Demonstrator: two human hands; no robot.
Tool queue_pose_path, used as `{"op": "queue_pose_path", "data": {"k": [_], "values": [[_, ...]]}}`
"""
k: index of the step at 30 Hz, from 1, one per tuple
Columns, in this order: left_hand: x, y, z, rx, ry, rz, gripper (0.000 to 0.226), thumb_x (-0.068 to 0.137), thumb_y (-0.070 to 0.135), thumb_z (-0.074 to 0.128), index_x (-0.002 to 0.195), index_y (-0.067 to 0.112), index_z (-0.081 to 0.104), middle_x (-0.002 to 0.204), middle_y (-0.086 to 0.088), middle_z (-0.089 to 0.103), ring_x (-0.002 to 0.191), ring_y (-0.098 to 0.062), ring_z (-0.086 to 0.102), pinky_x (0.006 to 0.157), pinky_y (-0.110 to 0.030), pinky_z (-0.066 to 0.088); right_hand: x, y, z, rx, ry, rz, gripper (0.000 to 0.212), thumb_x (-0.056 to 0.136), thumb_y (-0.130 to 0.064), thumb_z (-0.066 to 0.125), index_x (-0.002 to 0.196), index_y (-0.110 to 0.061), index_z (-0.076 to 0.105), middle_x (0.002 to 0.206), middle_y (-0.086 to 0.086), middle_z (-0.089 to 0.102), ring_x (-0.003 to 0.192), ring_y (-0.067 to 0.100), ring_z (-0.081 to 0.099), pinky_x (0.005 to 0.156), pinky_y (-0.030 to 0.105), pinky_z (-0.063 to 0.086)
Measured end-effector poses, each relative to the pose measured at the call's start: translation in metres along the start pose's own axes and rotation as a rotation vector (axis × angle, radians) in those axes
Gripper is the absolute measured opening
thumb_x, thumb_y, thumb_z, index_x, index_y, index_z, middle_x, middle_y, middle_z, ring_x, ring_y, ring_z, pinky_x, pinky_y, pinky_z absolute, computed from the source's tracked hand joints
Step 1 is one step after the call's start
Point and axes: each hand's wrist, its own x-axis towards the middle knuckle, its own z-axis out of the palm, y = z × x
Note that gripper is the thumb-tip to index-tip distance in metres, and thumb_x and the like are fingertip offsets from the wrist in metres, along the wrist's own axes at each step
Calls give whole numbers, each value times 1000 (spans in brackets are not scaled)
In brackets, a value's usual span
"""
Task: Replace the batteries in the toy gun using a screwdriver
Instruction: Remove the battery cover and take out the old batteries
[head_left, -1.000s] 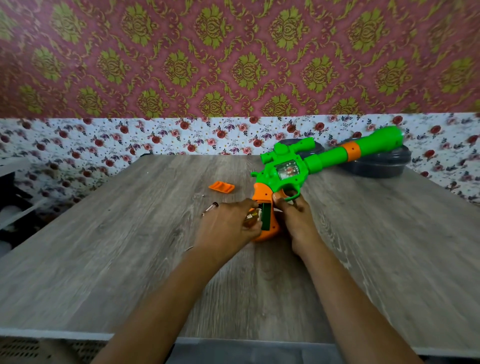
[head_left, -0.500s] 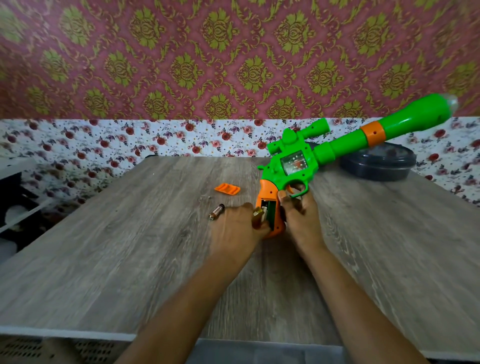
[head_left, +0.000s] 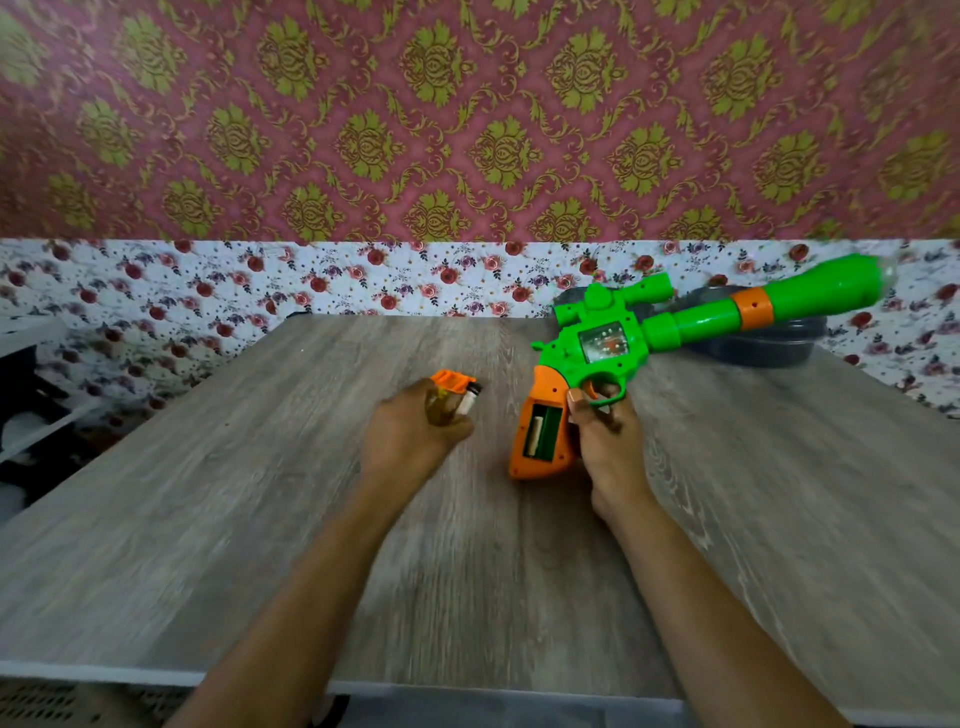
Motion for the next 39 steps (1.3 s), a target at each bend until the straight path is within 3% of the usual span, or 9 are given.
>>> {"op": "queue_pose_path", "data": {"k": [5,9,16,19,24,29,33,36,39], "values": [[45,-23,-15,214,90,-42,18,77,28,67,80,15,55,84,-10,62,81,-32,61,62,-31,43,5,3,-2,70,25,71,21,89,-4,55,108,-12,54,84,-6,61,59,-12,59,58,4,46],[51,-43,-12,308,36,-114,22,78,30,66,78,11,56,87,-16,64,83,-35,62,63,-33,42,4,4,-2,52,-20,68,27,89,-5,56,116,-8,55,92,-3,63,74,-3,60,62,4,47],[43,-47,-6,357,-21,-139,36,80,42,67,90,9,60,96,-15,63,89,-32,61,65,-32,43,-1,1,2,35,-87,59,23,89,-8,57,112,-12,55,101,5,63,87,10,59,88,32,48],[41,-48,-7,354,-85,-190,31,81,38,66,94,11,62,100,-14,63,92,-31,61,68,-31,43,-1,1,2,36,-99,59,24,89,-9,57,113,-12,55,100,2,63,90,12,59,90,34,47],[40,-39,-26,125,23,-153,15,86,17,57,88,5,67,94,-14,67,79,-27,59,62,-28,43,-1,0,1,38,-106,67,16,90,-10,57,103,-19,55,89,-8,63,82,5,59,87,33,48],[3,0,-27,-648,-144,-284,16,91,5,52,84,8,66,72,-9,62,42,-6,51,42,-16,44,-6,-9,2,38,-111,59,23,91,-11,55,112,-18,53,103,0,62,97,15,58,94,36,46],[-12,9,-10,-762,-324,-421,22,94,4,45,82,13,62,74,-9,62,47,-8,56,43,-16,48,-14,-11,1,51,-152,40,30,91,-8,54,120,-15,51,104,-1,64,96,13,60,94,38,48],[-20,12,1,-817,-441,-504,21,97,8,40,87,14,58,82,-8,61,66,-13,59,56,-23,52,-23,-17,0,66,-203,25,34,91,-6,51,125,-12,49,99,-9,65,85,-1,63,81,22,52],[-22,13,6,-916,-503,-576,21,96,6,40,88,12,59,77,-9,65,66,-16,62,56,-24,55,-26,-24,4,19,-306,-51,39,88,-6,57,126,-4,48,102,-8,69,93,4,64,87,24,51]]}}
